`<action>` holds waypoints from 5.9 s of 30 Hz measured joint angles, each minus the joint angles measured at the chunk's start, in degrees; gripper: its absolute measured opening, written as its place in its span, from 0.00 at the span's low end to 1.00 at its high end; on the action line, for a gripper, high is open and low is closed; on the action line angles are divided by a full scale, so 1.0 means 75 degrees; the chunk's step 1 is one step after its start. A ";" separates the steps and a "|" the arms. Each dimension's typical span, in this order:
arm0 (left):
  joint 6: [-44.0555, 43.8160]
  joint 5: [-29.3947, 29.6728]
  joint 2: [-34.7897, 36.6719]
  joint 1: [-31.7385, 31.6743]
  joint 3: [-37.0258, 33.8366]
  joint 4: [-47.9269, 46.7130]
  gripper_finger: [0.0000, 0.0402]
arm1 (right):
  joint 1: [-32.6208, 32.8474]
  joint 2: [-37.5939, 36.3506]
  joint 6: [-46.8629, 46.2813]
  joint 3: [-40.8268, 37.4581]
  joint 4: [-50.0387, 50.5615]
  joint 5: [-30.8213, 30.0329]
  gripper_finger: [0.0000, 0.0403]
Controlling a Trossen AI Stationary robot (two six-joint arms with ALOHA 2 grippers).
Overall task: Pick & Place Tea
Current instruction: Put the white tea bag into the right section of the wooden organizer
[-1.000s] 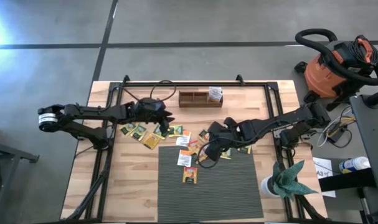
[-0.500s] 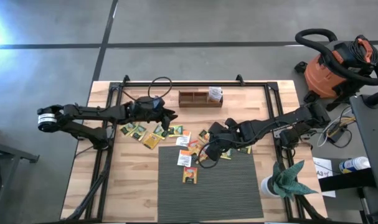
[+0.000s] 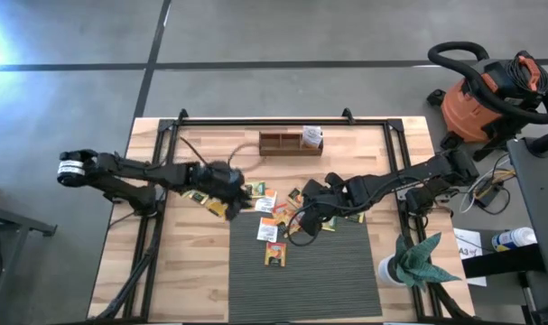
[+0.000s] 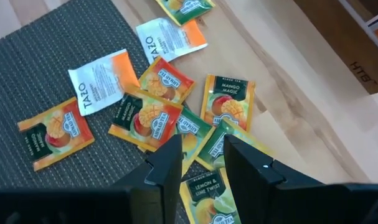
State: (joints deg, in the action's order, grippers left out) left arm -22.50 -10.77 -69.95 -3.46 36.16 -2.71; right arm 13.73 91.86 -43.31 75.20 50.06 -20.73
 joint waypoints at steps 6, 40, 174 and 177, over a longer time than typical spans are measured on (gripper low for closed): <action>0.1935 0.2014 -0.0006 0.1906 0.0000 -0.0802 0.38 | 0.0139 0.0017 0.0031 -0.0013 -0.0009 0.0022 0.28; 0.2470 0.4278 -0.4181 0.3735 0.1610 0.0618 0.38 | 0.0525 0.0014 0.0178 -0.0087 0.0094 0.0020 0.28; 0.1862 0.3361 -0.3047 0.2276 0.2017 -0.0198 0.00 | 0.0548 0.0008 -0.0029 -0.0102 -0.0151 -0.0233 0.28; 0.1624 0.3221 -0.2560 0.2204 0.2020 -0.0338 0.00 | 0.0548 0.0008 0.0098 -0.0102 -0.0188 -0.0236 0.28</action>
State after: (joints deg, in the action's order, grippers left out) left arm -10.32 13.39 -89.15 13.08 51.31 -5.25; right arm 17.85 91.92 -42.58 74.43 48.65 -22.50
